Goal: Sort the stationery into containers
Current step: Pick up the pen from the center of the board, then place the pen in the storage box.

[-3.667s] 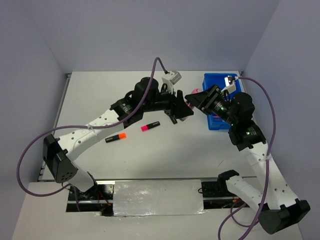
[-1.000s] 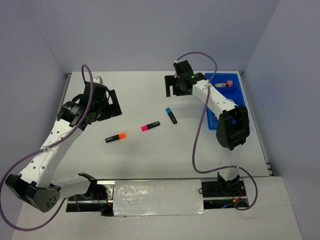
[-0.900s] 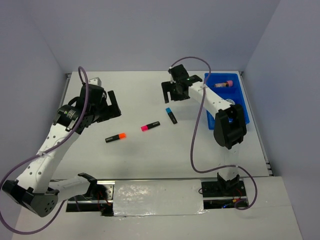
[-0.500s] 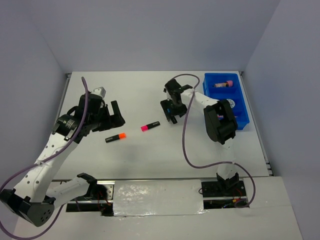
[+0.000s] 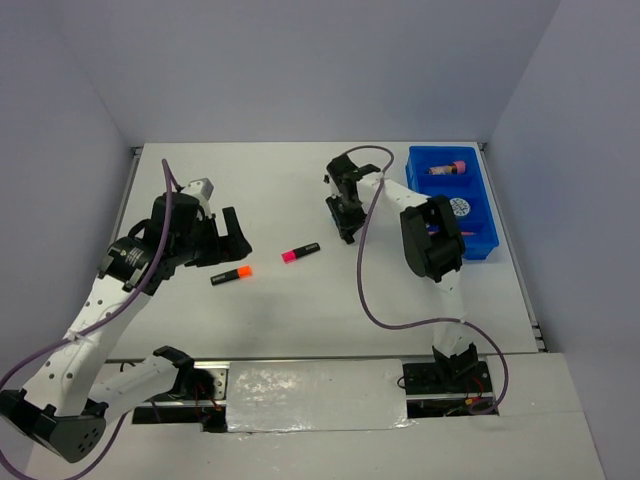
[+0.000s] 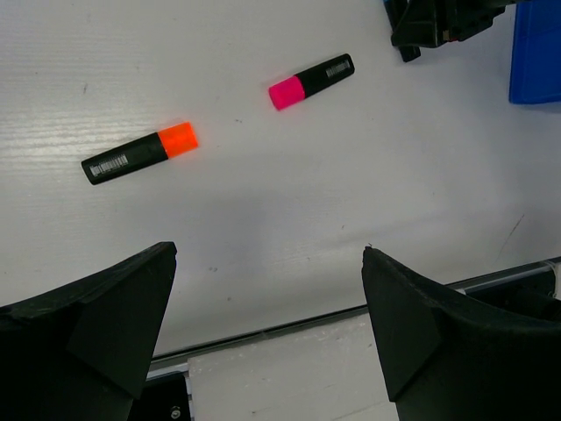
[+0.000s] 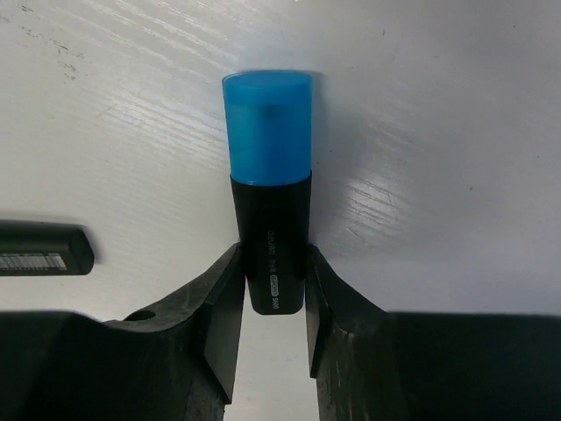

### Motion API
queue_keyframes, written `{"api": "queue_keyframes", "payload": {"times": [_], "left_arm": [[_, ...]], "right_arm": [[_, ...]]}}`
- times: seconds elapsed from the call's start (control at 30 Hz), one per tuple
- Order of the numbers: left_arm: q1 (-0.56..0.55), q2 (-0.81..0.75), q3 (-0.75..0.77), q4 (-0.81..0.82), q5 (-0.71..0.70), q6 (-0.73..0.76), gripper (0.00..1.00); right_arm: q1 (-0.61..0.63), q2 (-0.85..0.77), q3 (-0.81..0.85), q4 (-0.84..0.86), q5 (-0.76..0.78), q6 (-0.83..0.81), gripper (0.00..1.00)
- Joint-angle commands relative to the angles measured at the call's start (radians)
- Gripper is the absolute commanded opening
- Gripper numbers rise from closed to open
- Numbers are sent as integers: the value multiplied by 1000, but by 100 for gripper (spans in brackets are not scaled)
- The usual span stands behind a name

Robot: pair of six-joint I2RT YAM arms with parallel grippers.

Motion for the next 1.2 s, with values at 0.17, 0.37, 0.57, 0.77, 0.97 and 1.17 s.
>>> {"api": "queue_keyframes", "payload": {"times": [0.17, 0.37, 0.57, 0.77, 0.97, 1.17], "left_arm": [[5, -10, 11, 21, 14, 32, 99], [5, -26, -43, 80, 67, -5, 99], [5, -32, -76, 109, 75, -5, 99], [3, -14, -78, 115, 76, 4, 99], [5, 13, -95, 121, 81, 21, 99], [5, 39, -103, 132, 81, 30, 99]], "right_arm": [[-220, -283, -82, 210, -275, 347, 0], [-456, -512, -268, 378, -110, 757, 0], [-600, -452, -316, 494, -121, 998, 0], [-623, -319, -183, 411, -55, 1050, 0], [-654, -263, -170, 398, -47, 1118, 2], [-674, -240, -124, 364, -21, 1098, 24]]}}
